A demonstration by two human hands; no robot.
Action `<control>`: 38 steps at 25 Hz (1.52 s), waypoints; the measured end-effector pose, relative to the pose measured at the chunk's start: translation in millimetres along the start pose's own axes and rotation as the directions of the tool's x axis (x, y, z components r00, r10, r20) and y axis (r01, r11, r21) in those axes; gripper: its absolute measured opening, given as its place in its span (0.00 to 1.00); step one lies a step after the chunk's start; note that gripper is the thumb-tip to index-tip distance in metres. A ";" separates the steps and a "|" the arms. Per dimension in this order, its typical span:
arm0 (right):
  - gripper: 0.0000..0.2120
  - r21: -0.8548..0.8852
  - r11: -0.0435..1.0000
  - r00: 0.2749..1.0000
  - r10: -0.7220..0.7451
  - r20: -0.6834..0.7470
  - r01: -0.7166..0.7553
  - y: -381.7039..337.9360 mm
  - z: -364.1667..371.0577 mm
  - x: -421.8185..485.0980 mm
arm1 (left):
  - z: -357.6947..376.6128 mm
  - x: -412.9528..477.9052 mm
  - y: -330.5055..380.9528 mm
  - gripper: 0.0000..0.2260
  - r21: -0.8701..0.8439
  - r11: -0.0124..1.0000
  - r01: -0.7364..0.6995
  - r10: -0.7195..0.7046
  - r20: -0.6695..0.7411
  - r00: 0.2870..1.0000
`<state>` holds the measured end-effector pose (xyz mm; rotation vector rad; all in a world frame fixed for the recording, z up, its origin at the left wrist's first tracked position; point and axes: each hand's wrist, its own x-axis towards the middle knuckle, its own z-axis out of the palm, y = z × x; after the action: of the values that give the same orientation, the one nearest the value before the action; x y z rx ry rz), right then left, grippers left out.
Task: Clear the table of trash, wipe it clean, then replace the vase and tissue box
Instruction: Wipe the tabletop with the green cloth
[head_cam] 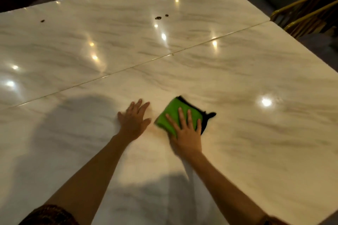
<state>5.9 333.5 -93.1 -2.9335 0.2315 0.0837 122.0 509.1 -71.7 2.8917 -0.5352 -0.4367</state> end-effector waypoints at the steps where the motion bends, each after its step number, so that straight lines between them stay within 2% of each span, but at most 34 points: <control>1: 0.28 -0.023 0.997 0.998 -0.067 -0.015 0.067 -5.9 5.9 -16.8 | -4.5 1.2 -2.3 0.26 -0.056 0.998 0.023 -0.026 -0.055 0.998; 3: 0.28 -0.029 0.982 0.982 -0.185 -0.021 0.185 4.0 5.8 -15.0 | -10.7 7.1 -6.3 0.26 -0.062 0.993 0.100 -0.105 -0.076 0.992; 5: 0.26 -0.041 0.974 0.973 -0.226 -0.050 0.225 21.2 0.1 25.6 | -11.9 16.9 -12.3 0.32 -0.014 0.976 0.217 -0.217 0.003 0.976; 7: 0.26 -0.028 0.987 0.987 -0.160 -0.019 0.160 34.9 -10.0 83.1 | -9.5 21.7 -17.0 0.36 0.011 0.964 0.266 -0.266 0.073 0.961; 9: 0.25 -0.020 0.998 0.998 -0.055 0.029 0.055 42.3 -18.9 142.3 | -8.1 21.4 -19.4 0.37 0.011 0.969 0.245 -0.245 0.089 0.965; 11: 0.25 -0.016 0.998 0.998 0.054 0.018 -0.054 44.7 -26.7 194.8 | -7.5 19.6 -21.6 0.38 -0.010 0.973 0.231 -0.229 0.106 0.968; 14: 0.26 0.031 0.982 0.983 0.183 0.034 -0.184 36.2 -34.6 258.2 | -1.3 19.5 -25.7 0.44 0.019 0.975 0.220 -0.221 0.090 0.971; 16: 0.26 0.031 0.977 0.976 0.210 0.052 -0.212 14.5 -35.0 280.5 | -0.6 22.8 -28.6 0.46 0.018 0.977 0.212 -0.213 0.077 0.974; 18: 0.26 0.018 0.990 0.987 0.138 0.085 -0.140 -18.8 -31.0 282.7 | -1.6 23.7 -26.3 0.46 0.011 0.976 0.217 -0.217 0.086 0.972; 20: 0.26 0.021 0.999 0.991 -0.039 0.130 0.036 -62.2 -21.1 265.3 | -1.4 24.4 -24.5 0.42 0.024 0.973 0.230 -0.232 0.096 0.968; 22: 0.26 0.014 0.974 0.961 -0.226 0.162 0.227 -97.7 -11.8 234.3 | -2.9 26.8 -23.2 0.40 0.045 0.968 0.248 -0.252 0.117 0.961; 24: 0.27 -0.011 0.922 0.907 -0.379 0.184 0.387 -103.1 -10.5 209.5 | -5.4 27.1 -21.5 0.40 0.052 0.966 0.252 -0.257 0.138 0.957; 26: 0.26 -0.033 0.894 0.887 -0.438 0.148 0.447 -75.0 -12.9 205.4 | -10.0 22.0 -27.4 0.40 0.043 0.975 0.217 -0.221 0.131 0.966; 28: 0.25 -0.038 0.935 0.935 -0.350 0.064 0.353 -34.3 -18.3 214.1 | -18.4 5.1 -51.7 0.45 0.072 0.973 0.220 -0.226 0.085 0.971; 30: 0.24 -0.039 0.985 0.985 -0.167 0.051 0.169 -3.1 -24.6 225.0 | -24.1 -26.3 -96.8 0.50 0.040 0.942 0.333 -0.334 0.019 0.942; 32: 0.25 -0.016 0.999 0.998 0.036 0.058 -0.036 -1.7 -26.1 228.5 | -29.3 -56.5 -142.3 0.54 0.005 0.913 0.408 -0.407 0.077 0.910; 34: 0.25 0.023 0.984 0.982 0.177 0.064 -0.179 -30.3 -21.4 223.1 | -28.0 -70.3 -164.4 0.54 0.039 0.927 0.372 -0.374 0.129 0.918; 36: 0.26 0.025 0.986 0.985 0.164 0.051 -0.165 -72.9 -10.8 208.3 | -21.7 -68.4 -167.6 0.53 0.016 0.941 0.337 -0.337 0.093 0.937; 38: 0.26 0.017 0.999 0.998 0.041 0.056 -0.042 -121.2 2.8 179.4 | -21.8 -65.4 -167.5 0.53 -0.033 0.947 0.319 -0.315 0.092 0.945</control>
<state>202.2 424.6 -85.5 -2.9037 0.2835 0.1687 124.5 690.2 -70.7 2.9284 -0.0636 -0.6107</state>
